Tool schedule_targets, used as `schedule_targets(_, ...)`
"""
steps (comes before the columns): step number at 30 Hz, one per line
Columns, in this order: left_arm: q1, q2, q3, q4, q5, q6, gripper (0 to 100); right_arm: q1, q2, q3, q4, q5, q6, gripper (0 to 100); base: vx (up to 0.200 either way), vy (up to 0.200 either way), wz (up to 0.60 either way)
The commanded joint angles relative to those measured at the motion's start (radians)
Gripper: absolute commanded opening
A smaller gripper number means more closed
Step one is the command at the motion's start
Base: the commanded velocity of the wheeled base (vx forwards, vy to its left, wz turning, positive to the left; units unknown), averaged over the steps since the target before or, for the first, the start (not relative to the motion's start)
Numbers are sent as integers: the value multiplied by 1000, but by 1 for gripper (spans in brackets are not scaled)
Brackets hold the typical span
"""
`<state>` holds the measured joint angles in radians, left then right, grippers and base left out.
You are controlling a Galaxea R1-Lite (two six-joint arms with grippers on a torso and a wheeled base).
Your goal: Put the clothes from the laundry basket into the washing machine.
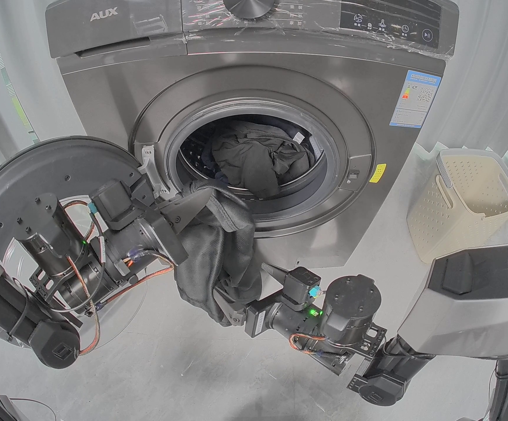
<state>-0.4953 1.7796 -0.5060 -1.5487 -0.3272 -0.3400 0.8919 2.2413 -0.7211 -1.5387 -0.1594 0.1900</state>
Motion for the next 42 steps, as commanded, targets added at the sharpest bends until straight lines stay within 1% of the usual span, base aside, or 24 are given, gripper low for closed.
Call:
schedule_targets(1,0,0,-2,-1,0,1,0,1,-9,-3,0,0,-4,100,0,0,0)
schedule_targets(9,0,1,-2,-1,0,1,0,9,6,-12,-1,3,-7,100,0,0,0)
schedule_targets(23,0,1,-2,1,0,1,0,4,-37,-11,-1,3,-6,100,0,0,0)
schedule_targets(32,0,-3,-2,-1,0,-2,0,4,43,-32,-1,3,-11,100,0,0,0)
schedule_targets(36,0,-8,-3,-1,0,-4,0,-16,55,-21,-1,3,-9,100,0,0,0)
schedule_targets(38,0,-9,-5,-1,0,-4,0,-41,61,-9,0,0,-7,100,0,0,0)
schedule_targets(40,0,-9,-5,-1,0,-4,0,-41,61,-9,0,0,-7,100,0,0,0)
schedule_targets(42,0,-11,-5,-1,0,-4,0,-65,63,8,0,0,-7,100,0,0,0)
